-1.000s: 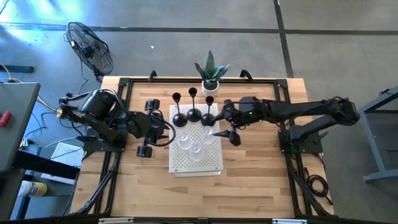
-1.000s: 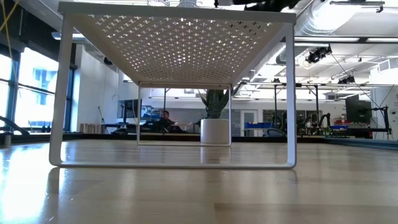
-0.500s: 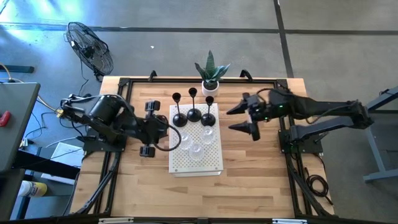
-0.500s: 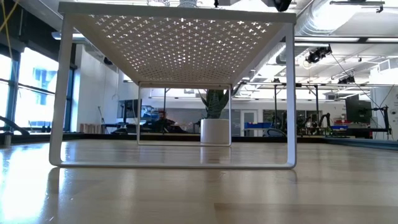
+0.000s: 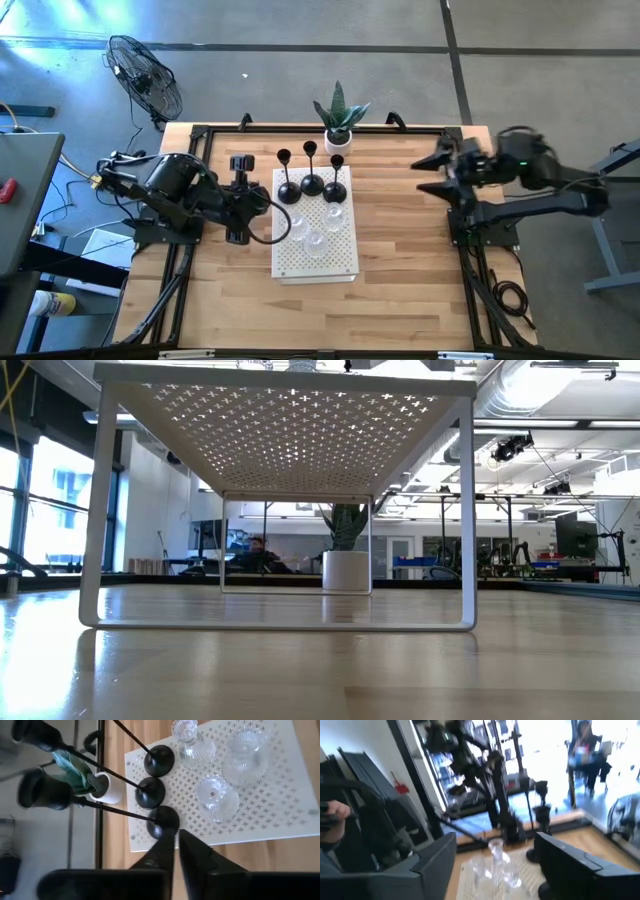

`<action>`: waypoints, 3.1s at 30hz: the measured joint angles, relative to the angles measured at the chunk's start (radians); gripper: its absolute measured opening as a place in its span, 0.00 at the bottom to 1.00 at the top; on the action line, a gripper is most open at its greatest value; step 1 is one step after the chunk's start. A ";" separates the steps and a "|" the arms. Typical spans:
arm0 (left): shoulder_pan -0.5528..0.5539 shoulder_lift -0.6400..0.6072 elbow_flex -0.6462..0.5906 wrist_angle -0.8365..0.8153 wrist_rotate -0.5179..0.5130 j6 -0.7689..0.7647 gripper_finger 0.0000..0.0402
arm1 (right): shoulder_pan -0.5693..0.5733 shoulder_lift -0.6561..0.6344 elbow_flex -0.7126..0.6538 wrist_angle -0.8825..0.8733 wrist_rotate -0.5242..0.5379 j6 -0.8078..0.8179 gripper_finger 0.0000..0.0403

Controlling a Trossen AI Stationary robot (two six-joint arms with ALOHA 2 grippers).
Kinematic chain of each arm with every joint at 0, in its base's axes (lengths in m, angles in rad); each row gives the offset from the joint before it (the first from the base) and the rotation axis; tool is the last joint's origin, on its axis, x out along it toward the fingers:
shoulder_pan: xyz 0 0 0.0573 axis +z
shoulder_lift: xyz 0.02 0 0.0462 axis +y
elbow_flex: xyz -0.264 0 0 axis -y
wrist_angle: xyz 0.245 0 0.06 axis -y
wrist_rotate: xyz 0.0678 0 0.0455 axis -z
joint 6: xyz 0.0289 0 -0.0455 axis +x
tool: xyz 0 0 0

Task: Pick & Place candle stick holders
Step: Return to Home Position

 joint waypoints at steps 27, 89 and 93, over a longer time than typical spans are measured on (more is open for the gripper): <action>0.367 -0.298 0.001 0.279 0.529 0.360 0.00 | 0.000 -0.517 -0.059 -0.168 0.027 -0.218 0.02; 0.484 -1.181 -1.594 1.557 0.769 -0.211 0.00 | -0.001 -0.672 -0.983 0.847 0.006 0.103 0.00; 0.484 -1.182 -1.652 1.643 0.771 -0.241 0.00 | -0.001 -0.672 -0.983 0.841 0.007 0.104 0.00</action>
